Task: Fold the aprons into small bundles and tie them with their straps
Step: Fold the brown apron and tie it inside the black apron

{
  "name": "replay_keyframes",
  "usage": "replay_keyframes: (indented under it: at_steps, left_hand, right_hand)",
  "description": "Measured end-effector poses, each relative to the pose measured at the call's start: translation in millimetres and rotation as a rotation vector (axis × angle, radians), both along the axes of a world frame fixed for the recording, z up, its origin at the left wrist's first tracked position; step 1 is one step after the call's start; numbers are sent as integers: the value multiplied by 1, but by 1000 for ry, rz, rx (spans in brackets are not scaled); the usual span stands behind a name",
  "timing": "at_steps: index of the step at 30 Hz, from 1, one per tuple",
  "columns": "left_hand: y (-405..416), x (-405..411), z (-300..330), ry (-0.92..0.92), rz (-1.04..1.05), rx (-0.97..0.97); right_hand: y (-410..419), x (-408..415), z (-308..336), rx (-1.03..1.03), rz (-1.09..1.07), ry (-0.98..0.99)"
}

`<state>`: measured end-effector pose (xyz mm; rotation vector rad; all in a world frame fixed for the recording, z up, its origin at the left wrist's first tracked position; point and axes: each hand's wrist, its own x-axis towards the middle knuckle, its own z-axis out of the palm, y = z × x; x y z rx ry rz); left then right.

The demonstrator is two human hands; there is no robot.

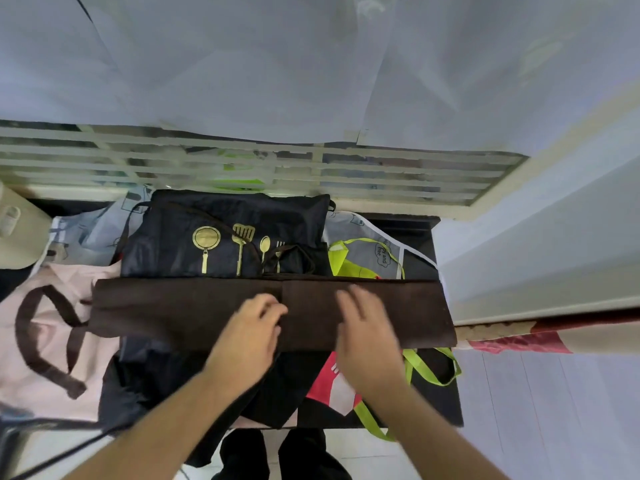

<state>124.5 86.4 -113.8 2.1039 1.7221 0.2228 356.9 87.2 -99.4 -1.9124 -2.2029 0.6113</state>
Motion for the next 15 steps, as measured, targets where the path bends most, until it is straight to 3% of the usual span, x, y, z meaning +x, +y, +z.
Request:
replay_keyframes:
  at_steps: [2,4,6,9,12,15]
  left_hand:
    - [-9,17,-21,62,-32,-168]
    - [-9,10,-36,149,7,-300]
    - [-8,-12,-43,197,49,-331]
    - [1,-33,-35,206,149,-288]
    - [23,-34,-25,51,411,-238]
    - [60,-29,-11,-263,654,-198]
  right_hand:
    - [-15,-23,-25,-83,142,37]
    - [-24,-12,-54,-192,124,-59]
    - [-28,15,-71,-196,103,-205]
    - [-18,39,-66,-292,61,-250]
    - [-5,32,-50,-415,42,-226]
    - [4,11,-35,-281,-42,-127]
